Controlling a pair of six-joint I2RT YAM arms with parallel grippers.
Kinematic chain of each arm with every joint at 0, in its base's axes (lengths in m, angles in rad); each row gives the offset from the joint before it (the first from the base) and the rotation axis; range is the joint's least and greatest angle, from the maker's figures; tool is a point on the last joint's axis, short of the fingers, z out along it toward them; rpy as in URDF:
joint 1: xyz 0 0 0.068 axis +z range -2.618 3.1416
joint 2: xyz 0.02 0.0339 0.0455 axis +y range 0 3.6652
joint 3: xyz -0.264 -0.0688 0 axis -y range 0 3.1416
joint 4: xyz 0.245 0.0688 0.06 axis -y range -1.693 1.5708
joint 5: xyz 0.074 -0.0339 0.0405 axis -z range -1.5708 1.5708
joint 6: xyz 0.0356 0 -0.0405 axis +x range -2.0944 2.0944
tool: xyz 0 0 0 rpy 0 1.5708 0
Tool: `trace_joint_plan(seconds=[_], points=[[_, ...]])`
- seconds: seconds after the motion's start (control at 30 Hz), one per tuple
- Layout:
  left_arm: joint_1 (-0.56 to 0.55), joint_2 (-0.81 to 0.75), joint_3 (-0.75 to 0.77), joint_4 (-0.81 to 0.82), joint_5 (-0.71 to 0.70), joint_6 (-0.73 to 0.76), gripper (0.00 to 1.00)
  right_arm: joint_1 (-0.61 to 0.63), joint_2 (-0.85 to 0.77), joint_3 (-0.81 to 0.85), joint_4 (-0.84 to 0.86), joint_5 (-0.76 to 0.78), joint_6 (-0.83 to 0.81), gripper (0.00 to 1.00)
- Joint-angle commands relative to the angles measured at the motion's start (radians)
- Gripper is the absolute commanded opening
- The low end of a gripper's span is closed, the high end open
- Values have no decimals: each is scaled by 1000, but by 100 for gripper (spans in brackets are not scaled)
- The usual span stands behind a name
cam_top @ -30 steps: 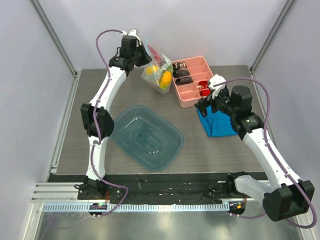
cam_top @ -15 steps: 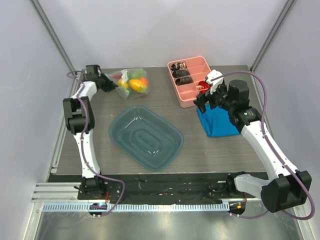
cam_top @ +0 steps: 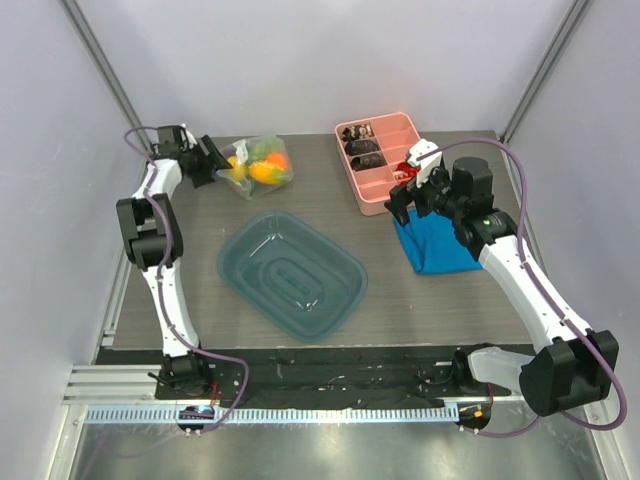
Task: Place the food in the zip-top bag and seal the zipper
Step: Place the zipper food storage bag at the center of the board, then reset both arms
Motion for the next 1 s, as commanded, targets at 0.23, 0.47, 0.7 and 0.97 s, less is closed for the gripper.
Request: trace_joint_plan(seconds=[0.23, 0.47, 0.7, 0.97], points=[[27, -415, -45, -238, -152, 329, 100, 5, -10, 8, 75, 43, 53, 100], [-7, -444, 195, -722, -48, 599, 100, -15, 99, 108, 40, 147, 240, 100], [-13, -548, 40, -797, -32, 602, 100, -79, 140, 113, -20, 103, 409, 100], [-13, -728, -224, -655, -100, 579, 100, -93, 48, -5, -20, 84, 432, 100]])
